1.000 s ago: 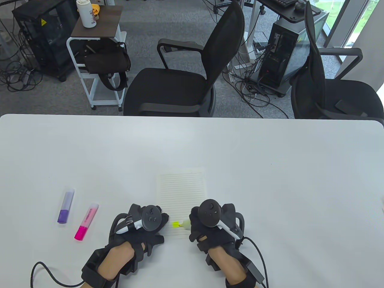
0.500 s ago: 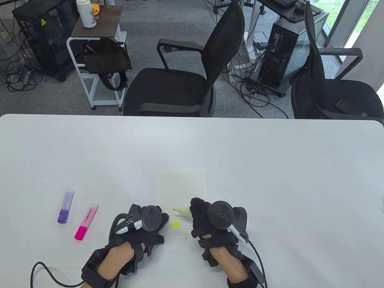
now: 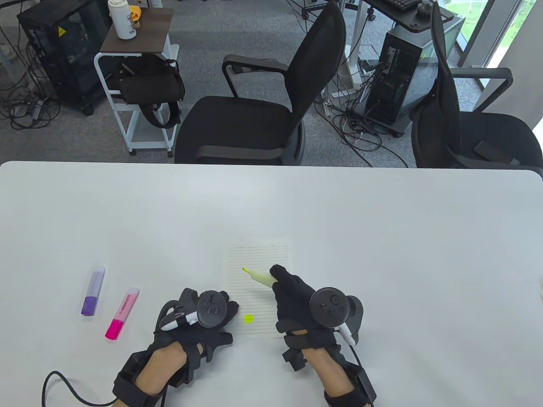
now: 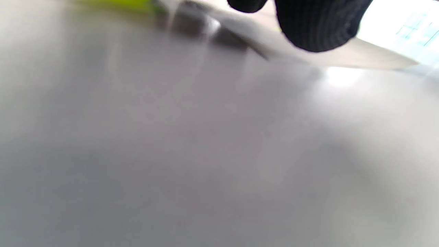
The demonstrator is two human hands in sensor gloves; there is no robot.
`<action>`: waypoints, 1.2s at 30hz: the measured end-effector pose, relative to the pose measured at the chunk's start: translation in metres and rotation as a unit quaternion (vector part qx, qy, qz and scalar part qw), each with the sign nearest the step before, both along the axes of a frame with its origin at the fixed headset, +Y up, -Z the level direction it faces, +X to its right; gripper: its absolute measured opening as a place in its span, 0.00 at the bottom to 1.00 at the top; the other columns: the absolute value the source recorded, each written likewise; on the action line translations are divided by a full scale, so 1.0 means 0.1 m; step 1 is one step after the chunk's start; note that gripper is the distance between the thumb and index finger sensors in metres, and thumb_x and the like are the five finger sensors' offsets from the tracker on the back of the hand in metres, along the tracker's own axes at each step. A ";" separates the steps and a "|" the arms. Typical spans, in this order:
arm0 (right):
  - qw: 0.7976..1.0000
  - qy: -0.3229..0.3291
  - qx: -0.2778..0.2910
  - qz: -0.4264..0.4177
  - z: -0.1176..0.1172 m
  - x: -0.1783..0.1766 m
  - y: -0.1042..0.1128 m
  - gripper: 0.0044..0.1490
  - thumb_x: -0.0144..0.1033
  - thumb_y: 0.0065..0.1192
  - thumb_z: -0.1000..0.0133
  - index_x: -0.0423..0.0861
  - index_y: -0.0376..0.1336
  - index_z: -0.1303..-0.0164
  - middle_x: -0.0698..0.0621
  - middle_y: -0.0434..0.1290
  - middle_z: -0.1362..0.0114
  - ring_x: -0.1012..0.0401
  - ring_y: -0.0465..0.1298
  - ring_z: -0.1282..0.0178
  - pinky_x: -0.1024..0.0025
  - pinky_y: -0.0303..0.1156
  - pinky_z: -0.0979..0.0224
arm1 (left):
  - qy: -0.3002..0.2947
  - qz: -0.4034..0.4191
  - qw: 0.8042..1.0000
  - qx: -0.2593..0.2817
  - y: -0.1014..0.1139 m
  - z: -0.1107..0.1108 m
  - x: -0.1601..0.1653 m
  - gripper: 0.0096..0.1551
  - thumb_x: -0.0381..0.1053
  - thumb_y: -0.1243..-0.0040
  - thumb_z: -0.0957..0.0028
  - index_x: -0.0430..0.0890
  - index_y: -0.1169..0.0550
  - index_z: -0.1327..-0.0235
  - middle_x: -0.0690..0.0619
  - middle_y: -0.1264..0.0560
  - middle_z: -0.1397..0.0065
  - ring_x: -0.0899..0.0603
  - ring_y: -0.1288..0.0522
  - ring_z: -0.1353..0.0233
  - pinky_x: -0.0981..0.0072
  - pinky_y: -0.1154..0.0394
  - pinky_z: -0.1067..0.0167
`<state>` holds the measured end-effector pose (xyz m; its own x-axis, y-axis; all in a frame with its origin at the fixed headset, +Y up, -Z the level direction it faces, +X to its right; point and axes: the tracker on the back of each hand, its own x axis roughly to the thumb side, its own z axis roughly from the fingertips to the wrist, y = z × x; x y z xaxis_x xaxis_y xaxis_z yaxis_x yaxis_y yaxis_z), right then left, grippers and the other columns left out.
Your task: Apply highlighter ink on paper
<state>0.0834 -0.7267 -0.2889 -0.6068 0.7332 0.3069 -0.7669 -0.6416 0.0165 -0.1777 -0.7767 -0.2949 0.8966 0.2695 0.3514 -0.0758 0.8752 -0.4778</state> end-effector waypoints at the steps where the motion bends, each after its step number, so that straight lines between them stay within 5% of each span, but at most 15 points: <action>1: 1.000 0.001 -0.002 -0.001 0.00 0.00 0.00 0.27 0.40 0.56 0.32 0.51 0.59 0.21 0.44 0.73 0.31 0.50 0.78 0.44 0.40 0.67 0.27 | 0.004 0.007 1.000 0.008 0.04 0.00 -0.03 0.46 0.64 0.41 0.53 0.56 0.44 0.22 0.52 0.53 0.16 0.35 0.55 0.18 0.29 0.58 0.28; 8: 1.000 0.005 0.000 -0.005 0.00 0.01 0.01 0.27 0.40 0.56 0.32 0.51 0.59 0.21 0.44 0.72 0.31 0.50 0.78 0.45 0.40 0.67 0.27 | 0.118 0.032 0.990 0.077 0.40 -0.07 -0.47 0.40 0.59 0.40 0.53 0.51 0.34 0.25 0.49 0.42 0.18 0.34 0.48 0.18 0.29 0.53 0.27; 14: 1.000 0.015 -0.003 0.002 -0.01 0.00 0.00 0.27 0.40 0.56 0.32 0.51 0.60 0.22 0.43 0.73 0.31 0.50 0.78 0.45 0.40 0.67 0.27 | 0.221 -0.023 0.975 0.020 0.47 -0.08 -0.87 0.40 0.58 0.36 0.53 0.47 0.32 0.28 0.45 0.38 0.21 0.34 0.42 0.21 0.31 0.47 0.27; 23: 1.000 0.028 -0.014 0.006 -0.02 -0.02 -0.02 0.27 0.40 0.56 0.32 0.51 0.60 0.22 0.43 0.73 0.32 0.50 0.78 0.45 0.40 0.67 0.27 | 0.066 -0.046 0.995 0.061 0.25 -0.11 -0.36 0.42 0.50 0.28 0.57 0.56 0.33 0.27 0.49 0.41 0.19 0.35 0.46 0.20 0.31 0.50 0.26; 30: 0.999 0.029 -0.015 0.005 -0.02 -0.01 -0.02 0.27 0.40 0.56 0.32 0.51 0.60 0.22 0.44 0.73 0.32 0.50 0.78 0.45 0.40 0.67 0.27 | 0.065 -0.095 0.989 0.098 0.18 -0.15 -0.27 0.35 0.47 0.26 0.58 0.54 0.24 0.34 0.51 0.26 0.29 0.40 0.24 0.34 0.38 0.31 0.34; 36: 0.999 0.030 -0.018 0.006 -0.03 0.00 -0.02 0.26 0.40 0.57 0.32 0.51 0.60 0.22 0.43 0.73 0.32 0.50 0.79 0.45 0.40 0.67 0.27 | 0.070 -0.096 0.991 0.068 0.14 -0.17 -0.29 0.40 0.52 0.26 0.59 0.53 0.29 0.30 0.49 0.28 0.32 0.43 0.23 0.42 0.38 0.30 0.35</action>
<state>0.0830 -0.7288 -0.2918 -0.5965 0.7376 0.3165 -0.7566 -0.6483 0.0851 -0.2062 -0.7628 -0.3115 0.9695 0.0478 0.2404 0.0410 0.9355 -0.3510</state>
